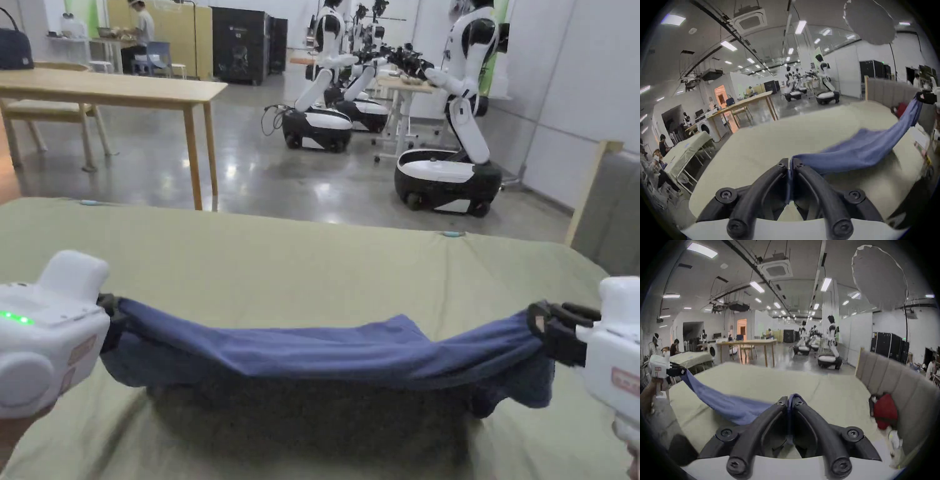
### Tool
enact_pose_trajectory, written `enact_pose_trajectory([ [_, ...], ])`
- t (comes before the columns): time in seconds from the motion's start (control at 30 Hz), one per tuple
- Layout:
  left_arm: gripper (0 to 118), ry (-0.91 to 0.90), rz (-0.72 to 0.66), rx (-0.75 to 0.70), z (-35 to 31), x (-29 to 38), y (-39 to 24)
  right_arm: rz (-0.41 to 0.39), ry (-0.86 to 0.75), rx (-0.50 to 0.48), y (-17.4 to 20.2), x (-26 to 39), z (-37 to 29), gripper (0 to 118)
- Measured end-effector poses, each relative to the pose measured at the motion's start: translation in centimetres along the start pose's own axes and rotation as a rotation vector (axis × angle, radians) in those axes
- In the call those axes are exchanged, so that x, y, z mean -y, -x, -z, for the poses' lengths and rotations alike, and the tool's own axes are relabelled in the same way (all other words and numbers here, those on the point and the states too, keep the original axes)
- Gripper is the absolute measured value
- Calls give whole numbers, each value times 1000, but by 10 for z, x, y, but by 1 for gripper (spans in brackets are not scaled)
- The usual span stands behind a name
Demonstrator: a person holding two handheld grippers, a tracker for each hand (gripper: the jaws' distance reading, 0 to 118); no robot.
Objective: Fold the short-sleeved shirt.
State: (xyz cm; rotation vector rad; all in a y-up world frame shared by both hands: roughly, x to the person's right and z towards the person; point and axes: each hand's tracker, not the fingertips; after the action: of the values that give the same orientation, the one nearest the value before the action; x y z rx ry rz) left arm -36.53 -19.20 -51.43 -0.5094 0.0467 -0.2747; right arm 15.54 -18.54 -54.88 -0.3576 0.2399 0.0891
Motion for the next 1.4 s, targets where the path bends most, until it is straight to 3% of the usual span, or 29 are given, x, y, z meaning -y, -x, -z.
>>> enact_pose_trajectory([
  [0.1,3,134,-20,27,-2,72,-20,-30,199,21,11,84,5,6],
  [0.13,3,188,-84,47,2,95,-21,-45,267,49,15,110,10,6],
  [0.2,4,242,-153,72,9,127,-21,2,383,34,14,141,21,6],
  [0.3,4,233,-175,74,8,143,-22,21,366,41,14,158,22,6],
  [0.37,15,204,-197,61,-2,139,-24,43,331,28,14,154,14,9],
  [0.4,47,189,-207,63,-11,136,-24,56,335,15,14,150,11,34],
  [0.43,84,177,-220,63,-19,132,-25,61,345,6,17,147,8,75],
  [0.47,113,156,-227,70,-30,131,-28,55,342,2,21,146,2,110],
  [0.5,117,90,-265,75,-46,130,-33,37,260,-22,29,143,-11,118],
  [0.63,118,100,-239,53,-92,169,-57,26,277,-14,49,147,-31,118],
  [0.67,118,115,-233,48,-69,164,-46,27,280,-12,53,148,-33,115],
  [0.7,113,133,-227,37,-72,172,-48,40,274,-18,55,150,-37,97],
  [0.73,96,149,-232,30,-74,181,-48,59,258,-18,59,152,-40,58],
  [0.77,50,188,-251,29,-73,187,-46,56,248,6,64,154,-41,8],
  [0.8,0,215,-275,52,-62,182,-38,8,235,64,68,156,-44,1],
  [0.87,0,198,-290,93,-56,196,-36,18,225,-8,70,154,-47,1],
  [1.03,0,230,-296,92,-39,200,-26,17,244,-2,69,150,-42,1],
  [1.07,11,229,-301,94,-41,196,-28,28,247,-3,67,150,-42,1],
  [1.13,104,255,-273,57,-29,196,-26,34,254,9,64,150,-39,1],
  [1.17,118,286,-241,35,-20,198,-26,33,257,15,63,149,-38,1],
  [1.23,115,208,-234,35,-23,199,-29,39,264,20,59,149,-37,1],
  [1.4,111,277,-269,63,10,188,-10,63,275,49,46,148,-36,1],
])
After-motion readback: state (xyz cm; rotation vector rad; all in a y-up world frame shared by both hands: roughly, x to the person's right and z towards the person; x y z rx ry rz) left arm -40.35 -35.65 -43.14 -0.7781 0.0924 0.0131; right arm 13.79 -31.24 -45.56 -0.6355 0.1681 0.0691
